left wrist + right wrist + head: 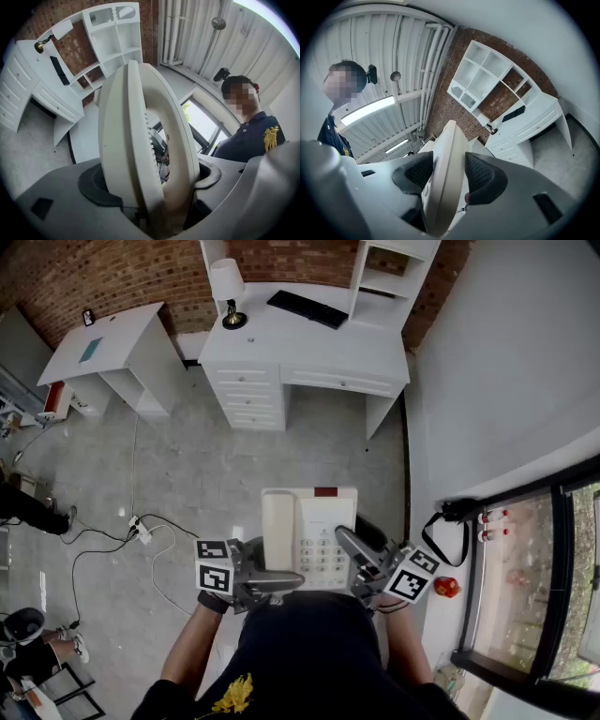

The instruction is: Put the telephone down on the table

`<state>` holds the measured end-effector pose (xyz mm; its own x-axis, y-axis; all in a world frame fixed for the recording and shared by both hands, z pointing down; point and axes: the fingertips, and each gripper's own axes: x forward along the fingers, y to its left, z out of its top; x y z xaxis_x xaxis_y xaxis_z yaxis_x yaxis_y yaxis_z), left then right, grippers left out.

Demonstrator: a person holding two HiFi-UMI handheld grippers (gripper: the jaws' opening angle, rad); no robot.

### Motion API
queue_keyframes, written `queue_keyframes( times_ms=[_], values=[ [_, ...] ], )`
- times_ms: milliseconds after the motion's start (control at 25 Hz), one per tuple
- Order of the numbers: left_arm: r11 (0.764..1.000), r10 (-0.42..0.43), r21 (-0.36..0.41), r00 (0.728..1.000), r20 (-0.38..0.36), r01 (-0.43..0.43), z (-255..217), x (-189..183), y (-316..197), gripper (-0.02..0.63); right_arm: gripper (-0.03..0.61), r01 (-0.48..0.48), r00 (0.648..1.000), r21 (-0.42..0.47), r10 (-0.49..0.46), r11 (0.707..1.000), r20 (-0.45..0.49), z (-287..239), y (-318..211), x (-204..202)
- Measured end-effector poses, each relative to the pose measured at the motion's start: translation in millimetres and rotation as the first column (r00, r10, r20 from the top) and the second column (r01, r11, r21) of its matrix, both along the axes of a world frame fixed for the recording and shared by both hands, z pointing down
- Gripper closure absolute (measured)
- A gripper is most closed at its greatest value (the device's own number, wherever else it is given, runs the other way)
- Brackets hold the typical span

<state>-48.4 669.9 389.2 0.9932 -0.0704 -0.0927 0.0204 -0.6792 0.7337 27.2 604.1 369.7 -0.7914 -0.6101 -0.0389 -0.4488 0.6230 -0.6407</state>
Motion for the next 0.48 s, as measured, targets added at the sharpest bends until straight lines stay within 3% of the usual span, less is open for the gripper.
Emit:
queue_keyframes(
  times_ms=[320,480],
  values=[
    [0.999,0.015,-0.028,0.998,-0.057,-0.016,-4.0,-16.7,5.3,0.184,0.359,0.019,1.000,-0.015,-0.019,1.000,0.016,-1.0,4.0,-15.6],
    [0.999,0.040,-0.007,0.997,-0.073,-0.040,-6.7,-29.0,13.1,0.184,0.277,0.049,0.998,-0.060,-0.046,0.997,0.053,2.7,9.0,-26.1]
  ],
)
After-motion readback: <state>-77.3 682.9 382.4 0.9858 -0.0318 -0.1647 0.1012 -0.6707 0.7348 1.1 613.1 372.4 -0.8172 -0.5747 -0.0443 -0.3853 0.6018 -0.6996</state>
